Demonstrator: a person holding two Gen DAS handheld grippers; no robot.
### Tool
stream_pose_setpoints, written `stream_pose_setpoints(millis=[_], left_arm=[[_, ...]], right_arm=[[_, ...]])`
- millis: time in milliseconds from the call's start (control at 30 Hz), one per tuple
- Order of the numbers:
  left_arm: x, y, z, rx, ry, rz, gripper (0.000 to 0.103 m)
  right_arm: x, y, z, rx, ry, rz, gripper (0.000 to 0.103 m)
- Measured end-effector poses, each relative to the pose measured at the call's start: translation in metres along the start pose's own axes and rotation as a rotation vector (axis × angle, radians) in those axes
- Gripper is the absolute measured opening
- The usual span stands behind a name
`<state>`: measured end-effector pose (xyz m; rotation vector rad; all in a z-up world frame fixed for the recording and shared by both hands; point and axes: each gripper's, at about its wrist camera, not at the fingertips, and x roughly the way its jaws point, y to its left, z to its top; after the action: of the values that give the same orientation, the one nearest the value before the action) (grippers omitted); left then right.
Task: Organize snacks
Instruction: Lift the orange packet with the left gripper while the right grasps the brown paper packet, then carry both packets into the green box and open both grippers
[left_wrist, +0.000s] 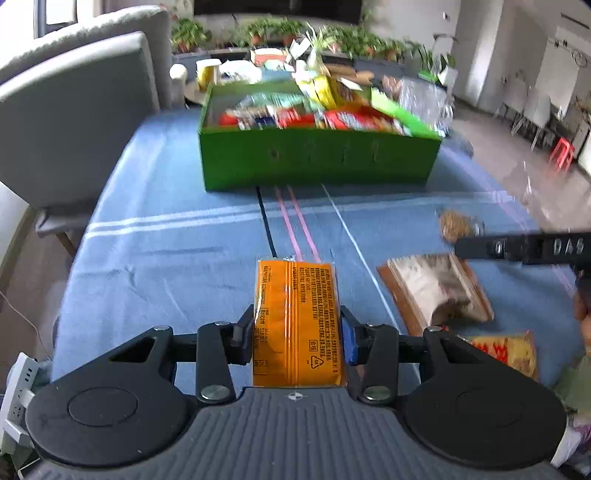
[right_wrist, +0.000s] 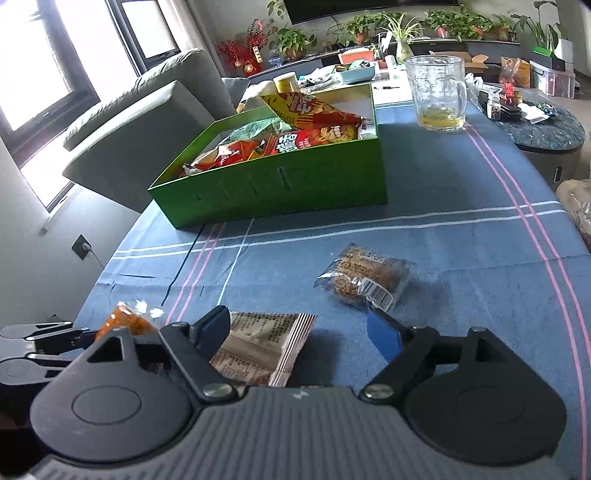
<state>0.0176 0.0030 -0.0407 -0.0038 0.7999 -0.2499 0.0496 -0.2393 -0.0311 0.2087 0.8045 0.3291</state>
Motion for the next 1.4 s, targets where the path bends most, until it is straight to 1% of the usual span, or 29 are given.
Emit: stream_pose_setpoints(millis=[200,467,567,667,800,900,1000,1067,1267,1300,1333,1367,1400], left_arm=[[-0.017,0.005,0.011,-0.022,-0.053,0.007,0.041],[-0.015,0.006,0.013,-0.03,-0.048,0.004,0.041],[-0.015,0.007,0.014,-0.032,-0.05,0.003,0.041],[-0.014,0.007,0.015,-0.03,-0.048,-0.001,0.041],[-0.013,0.006,0.018,-0.028,-0.044,-0.005,0.041],[-0.011,0.005,0.02,-0.028,-0.041,-0.01,0.041],[-0.008,0.003,0.021,-0.026,-0.033,-0.01,0.041],[-0.005,0.001,0.021,-0.024,-0.028,-0.011,0.041],[0.0,0.002,0.024,-0.029,-0.016,-0.017,0.041],[0.0,0.003,0.024,-0.032,-0.016,-0.016,0.041],[0.0,0.004,0.024,-0.036,-0.016,-0.014,0.041],[0.001,0.005,0.024,-0.038,-0.016,-0.013,0.041],[0.002,0.006,0.024,-0.041,-0.015,-0.012,0.041]], right_arm=[[-0.001,-0.001,0.001,-0.005,-0.004,0.005,0.102],[0.002,0.002,0.001,-0.039,0.016,0.008,0.102],[0.002,0.003,0.001,-0.076,0.024,0.014,0.102],[0.003,0.011,-0.001,-0.184,0.038,0.025,0.102],[0.003,0.029,-0.006,-0.418,0.042,0.036,0.103],[0.011,0.038,-0.008,-0.576,0.085,0.033,0.103],[0.024,0.043,-0.006,-0.644,0.117,0.017,0.103],[0.036,0.044,0.0,-0.647,0.128,0.027,0.103],[0.059,0.053,0.011,-0.604,0.129,0.063,0.103],[0.061,0.054,0.012,-0.587,0.135,0.063,0.101],[0.062,0.053,0.013,-0.563,0.14,0.071,0.095],[0.061,0.051,0.014,-0.525,0.145,0.098,0.092],[0.059,0.049,0.015,-0.491,0.151,0.102,0.088]])
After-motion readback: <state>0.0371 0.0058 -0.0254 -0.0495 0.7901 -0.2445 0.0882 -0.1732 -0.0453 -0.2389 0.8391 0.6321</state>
